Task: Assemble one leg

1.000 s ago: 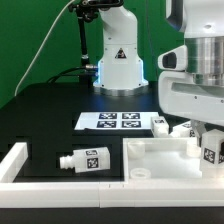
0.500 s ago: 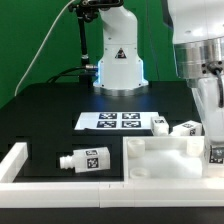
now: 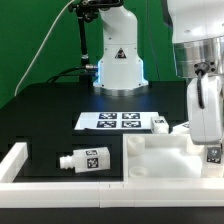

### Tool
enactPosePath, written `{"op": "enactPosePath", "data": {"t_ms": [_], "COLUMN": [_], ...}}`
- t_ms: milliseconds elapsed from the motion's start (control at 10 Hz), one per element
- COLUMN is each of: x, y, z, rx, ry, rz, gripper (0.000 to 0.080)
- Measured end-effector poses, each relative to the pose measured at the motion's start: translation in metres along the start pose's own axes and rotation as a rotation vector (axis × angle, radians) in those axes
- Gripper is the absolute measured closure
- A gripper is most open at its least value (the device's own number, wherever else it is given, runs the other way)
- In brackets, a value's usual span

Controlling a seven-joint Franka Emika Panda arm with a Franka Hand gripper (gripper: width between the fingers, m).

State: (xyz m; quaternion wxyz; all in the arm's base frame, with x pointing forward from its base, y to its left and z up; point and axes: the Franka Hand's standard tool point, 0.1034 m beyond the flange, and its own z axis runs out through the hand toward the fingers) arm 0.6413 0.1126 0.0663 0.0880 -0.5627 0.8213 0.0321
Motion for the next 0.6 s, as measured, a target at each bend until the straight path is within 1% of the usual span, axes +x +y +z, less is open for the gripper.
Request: {"op": "enactPosePath", "data": {"t_ms": [100, 200, 300, 400, 500, 600], "x": [-0.002, -0.007, -0.011, -0.015, -0.018, -0.017], "y": [-0.002, -0.006, -0.009, -0.008, -0.005, -0.006], "z": [-0.004, -0.017, -0.026, -0.023, -0.016, -0.017], "rx": [0.005, 0.021, 0.032, 0.029, 0.019, 0.022], "ry": [-0.004, -0.018, -0.028, -0.029, -0.024, -0.024], "rz": [-0.014, -0.032, -0.036, -0.035, -0.036, -0.044], "gripper": [0.0353, 0.0226, 0.0165, 0.0165, 0.0154, 0.0151]}}
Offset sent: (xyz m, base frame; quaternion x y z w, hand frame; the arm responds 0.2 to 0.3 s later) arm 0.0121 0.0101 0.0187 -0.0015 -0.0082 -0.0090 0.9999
